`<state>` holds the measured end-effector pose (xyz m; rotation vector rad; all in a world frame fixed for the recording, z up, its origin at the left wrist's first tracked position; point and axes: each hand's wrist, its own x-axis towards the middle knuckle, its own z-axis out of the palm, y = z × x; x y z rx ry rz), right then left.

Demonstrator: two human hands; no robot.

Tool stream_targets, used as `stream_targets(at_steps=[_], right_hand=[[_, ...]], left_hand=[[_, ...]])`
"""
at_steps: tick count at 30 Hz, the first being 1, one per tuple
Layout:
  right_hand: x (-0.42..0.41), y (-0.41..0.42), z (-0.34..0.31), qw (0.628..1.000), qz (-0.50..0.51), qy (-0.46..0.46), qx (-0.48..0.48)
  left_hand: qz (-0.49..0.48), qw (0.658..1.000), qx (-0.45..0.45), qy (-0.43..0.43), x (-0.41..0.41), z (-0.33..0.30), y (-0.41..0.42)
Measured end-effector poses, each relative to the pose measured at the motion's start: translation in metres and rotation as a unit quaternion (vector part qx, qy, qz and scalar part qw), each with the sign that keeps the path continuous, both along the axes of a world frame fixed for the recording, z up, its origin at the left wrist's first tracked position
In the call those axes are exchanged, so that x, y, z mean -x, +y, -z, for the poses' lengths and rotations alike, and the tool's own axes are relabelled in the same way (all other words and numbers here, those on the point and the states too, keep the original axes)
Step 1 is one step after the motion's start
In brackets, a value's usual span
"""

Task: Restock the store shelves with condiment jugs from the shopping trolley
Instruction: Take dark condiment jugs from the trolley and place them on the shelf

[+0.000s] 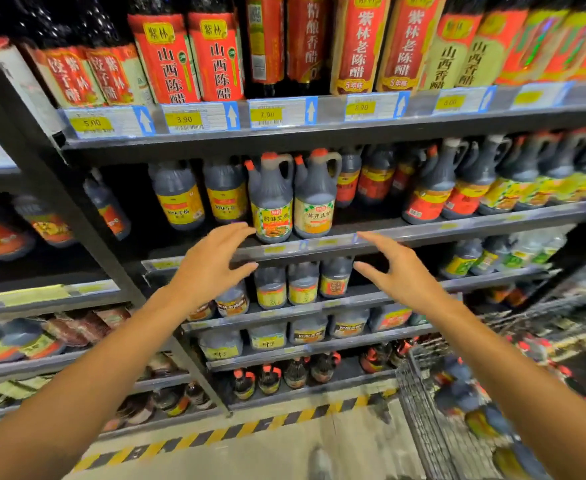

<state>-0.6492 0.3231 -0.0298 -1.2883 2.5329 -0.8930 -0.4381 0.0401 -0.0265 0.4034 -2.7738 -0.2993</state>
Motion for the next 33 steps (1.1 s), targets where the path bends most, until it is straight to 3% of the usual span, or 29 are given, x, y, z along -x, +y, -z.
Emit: stream_targets(at_steps=[5,11,15,27,33], right_hand=[[-0.057,0.054,0.034,0.998,-0.003,0.001,-0.057],[-0.093,0.152,0.081,0.987,0.045,-0.003,-0.152],[-0.104,0.227,0.100,0.977,0.097,-0.065,-0.178],[-0.095,0.469,0.141,0.940,0.261,-0.155,-0.152],[-0.059,0.514,0.159,0.938,0.256,-0.166,-0.165]], left_hand=[[0.155,0.984,0.049,-0.068,-0.008,0.022,0.039],[0.220,0.952,0.071,-0.203,0.009,0.066,0.111],[0.266,0.922,0.087,-0.269,0.025,0.100,0.168],[0.333,0.860,0.093,-0.376,0.124,0.150,0.403],[0.338,0.848,0.096,-0.396,0.152,0.177,0.463]])
